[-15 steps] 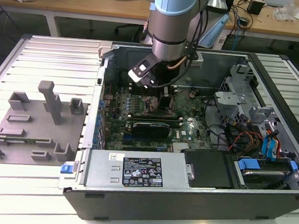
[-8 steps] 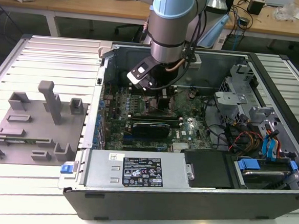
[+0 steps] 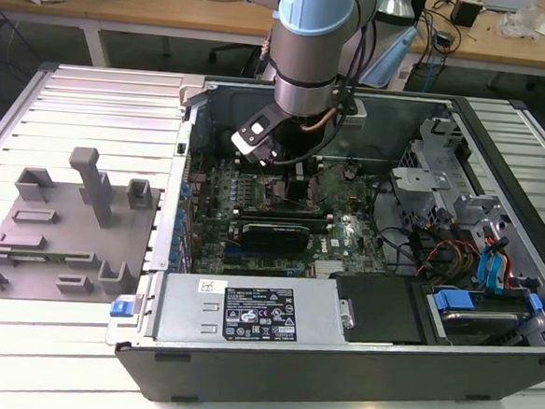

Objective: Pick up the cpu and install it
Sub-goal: 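Place the cpu into insertion slot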

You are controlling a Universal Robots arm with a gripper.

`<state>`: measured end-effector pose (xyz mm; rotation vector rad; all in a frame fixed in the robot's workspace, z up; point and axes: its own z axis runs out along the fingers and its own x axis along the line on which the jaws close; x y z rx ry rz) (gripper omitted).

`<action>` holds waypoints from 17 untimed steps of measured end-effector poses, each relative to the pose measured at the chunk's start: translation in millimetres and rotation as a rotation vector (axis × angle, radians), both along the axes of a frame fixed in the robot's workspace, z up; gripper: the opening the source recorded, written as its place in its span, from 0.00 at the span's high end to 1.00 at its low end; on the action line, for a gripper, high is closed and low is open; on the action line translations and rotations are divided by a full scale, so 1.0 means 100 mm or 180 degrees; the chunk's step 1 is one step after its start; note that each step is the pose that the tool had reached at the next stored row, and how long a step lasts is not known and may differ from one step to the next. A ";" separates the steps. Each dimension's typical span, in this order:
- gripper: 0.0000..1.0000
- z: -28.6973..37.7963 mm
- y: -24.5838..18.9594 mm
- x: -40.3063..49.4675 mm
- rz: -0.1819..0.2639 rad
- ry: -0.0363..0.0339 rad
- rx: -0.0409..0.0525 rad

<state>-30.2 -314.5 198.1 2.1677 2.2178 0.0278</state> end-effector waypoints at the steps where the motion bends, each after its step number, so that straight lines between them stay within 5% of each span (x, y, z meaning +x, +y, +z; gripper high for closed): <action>1: 0.45 -0.001 0.000 0.000 -0.0030 0.0000 0.0000; 13: 0.45 -0.007 0.000 0.001 -0.0079 0.0000 0.0000; 14: 0.38 -0.022 0.000 0.001 -0.0079 0.0000 0.0000; 17: 0.38 -0.022 0.001 0.001 -0.0079 0.0000 0.0022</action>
